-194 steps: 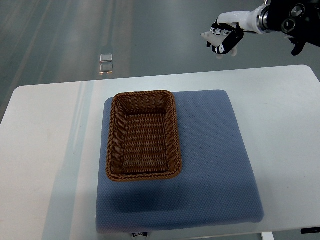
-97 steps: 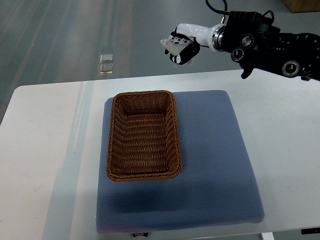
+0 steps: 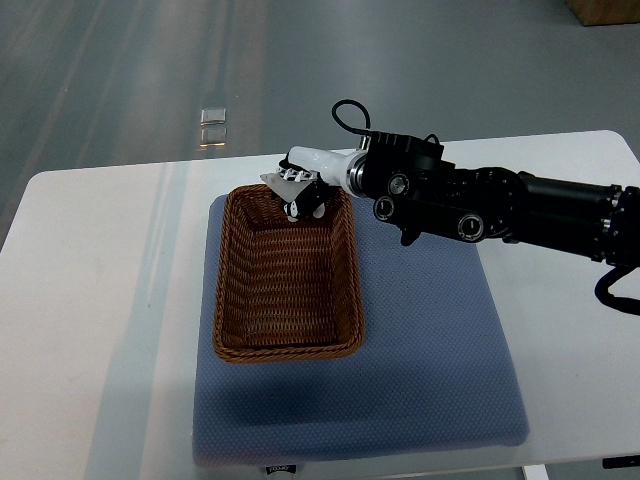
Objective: Place white bear in brown basket with right hand
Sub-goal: 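Lower the held bear into the brown wicker basket with the right hand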
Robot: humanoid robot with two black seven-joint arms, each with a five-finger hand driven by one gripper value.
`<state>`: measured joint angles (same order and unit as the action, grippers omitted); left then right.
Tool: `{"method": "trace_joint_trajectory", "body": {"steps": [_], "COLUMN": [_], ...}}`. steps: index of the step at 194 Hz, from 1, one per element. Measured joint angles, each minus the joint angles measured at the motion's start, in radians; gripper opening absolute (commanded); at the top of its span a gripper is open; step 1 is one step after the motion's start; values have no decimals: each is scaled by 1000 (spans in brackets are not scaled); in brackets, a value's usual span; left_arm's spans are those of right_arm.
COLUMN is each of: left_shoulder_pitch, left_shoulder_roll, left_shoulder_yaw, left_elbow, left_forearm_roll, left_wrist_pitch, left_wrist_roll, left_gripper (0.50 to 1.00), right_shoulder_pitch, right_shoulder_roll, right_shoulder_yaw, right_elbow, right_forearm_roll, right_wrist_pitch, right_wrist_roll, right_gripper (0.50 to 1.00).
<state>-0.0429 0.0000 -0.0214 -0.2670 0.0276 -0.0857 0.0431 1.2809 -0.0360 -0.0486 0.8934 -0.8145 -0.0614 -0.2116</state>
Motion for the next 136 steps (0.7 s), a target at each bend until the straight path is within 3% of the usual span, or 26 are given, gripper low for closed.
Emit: {"method": "trace_joint_trajectory", "body": {"steps": [62, 126, 136], "left_shoulder_pitch": [-2, -2, -2], "left_shoulder_roll": [0, 0, 0], "left_shoulder_yaw": [1, 0, 0], "left_elbow": [0, -1, -1], "left_forearm_roll": [0, 0, 0], "left_wrist_pitch": [0, 0, 0], "left_wrist_roll": [0, 0, 0], "left_gripper": [1000, 1000, 1000], "right_shoulder_pitch": [-84, -116, -116], "right_shoulder_roll": [36, 36, 36], "right_shoulder_yaw": [6, 6, 8], "right_elbow": [-21, -36, -37], "right_forearm_roll": [-2, -15, -15], "right_wrist_pitch": [-74, -95, -96], "right_wrist_roll": [17, 18, 19], "right_gripper": [625, 643, 664]}}
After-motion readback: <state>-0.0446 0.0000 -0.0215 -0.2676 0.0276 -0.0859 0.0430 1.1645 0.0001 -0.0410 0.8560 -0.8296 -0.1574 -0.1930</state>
